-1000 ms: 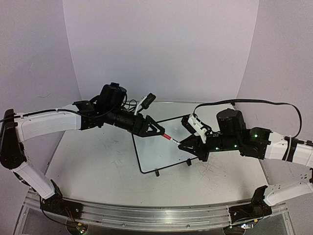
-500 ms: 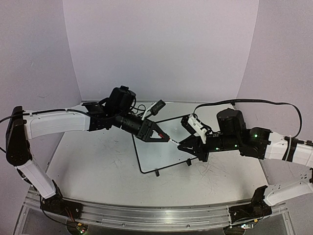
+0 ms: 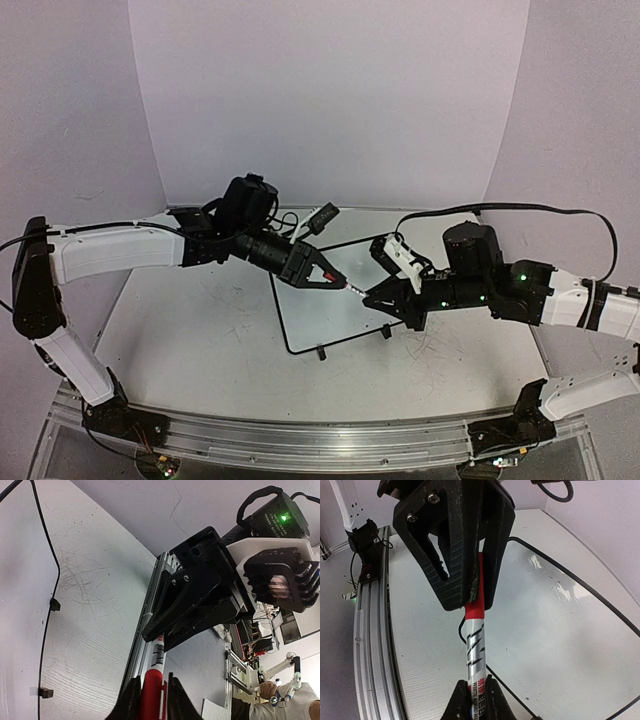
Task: Write a sentence on the whiteboard
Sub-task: Pass from the right arm to the left, then open the pen cap at the center of the board.
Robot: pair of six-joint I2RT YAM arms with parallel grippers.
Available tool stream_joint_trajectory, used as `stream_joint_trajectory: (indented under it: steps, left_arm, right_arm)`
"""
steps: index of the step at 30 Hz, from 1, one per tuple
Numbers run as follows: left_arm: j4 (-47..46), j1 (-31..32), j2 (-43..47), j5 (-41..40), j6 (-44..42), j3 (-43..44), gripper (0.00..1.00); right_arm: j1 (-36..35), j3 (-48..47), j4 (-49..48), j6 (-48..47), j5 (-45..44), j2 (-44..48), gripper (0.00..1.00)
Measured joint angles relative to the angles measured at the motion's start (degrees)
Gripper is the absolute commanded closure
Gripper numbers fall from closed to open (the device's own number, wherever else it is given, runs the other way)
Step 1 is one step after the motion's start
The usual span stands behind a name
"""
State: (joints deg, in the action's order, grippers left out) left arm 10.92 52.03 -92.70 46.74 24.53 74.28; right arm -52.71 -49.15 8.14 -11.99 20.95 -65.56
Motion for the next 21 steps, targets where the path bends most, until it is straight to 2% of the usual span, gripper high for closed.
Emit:
stream_joint_trajectory:
  steps: [1,5,7,8,9,13,16,21]
  left_arm:
    - [0.0,0.0,-0.1,0.0,0.2,0.1,0.91]
    - [0.0,0.0,-0.3,-0.5,0.6,0.8,1.0]
    - [0.0,0.0,-0.3,-1.3,0.5,1.0,1.0]
    - [0.0,0.0,-0.3,-1.8,0.5,1.1,1.0]
    - [0.0,0.0,-0.3,-2.4,0.4,1.1,1.0]
    - [-0.3,-0.1,0.0,-5.6,0.3,1.1,1.0]
    - [-2.2,-0.3,1.1,-7.5,0.5,1.1,1.0]
    - [-13.1,-0.9,7.0,-10.9,2.2,-1.9,1.0]
  right_arm:
    - [0.0,0.0,0.0,0.0,0.0,0.0,0.93]
    - [0.0,0.0,-0.3,0.1,-0.2,0.1,0.42]
    - [0.0,0.2,-1.0,0.8,-0.3,0.3,0.17]
    - [0.0,0.3,-1.4,1.3,-0.5,0.5,0.08]
    - [0.0,0.5,-1.9,2.1,-0.9,0.8,0.03]
    - [0.0,1.8,-5.7,7.0,-3.6,2.6,0.02]
    - [0.0,4.5,-12.4,14.5,-7.3,5.7,0.02]
    - [0.0,9.2,-24.9,25.9,-11.7,9.7,0.02]
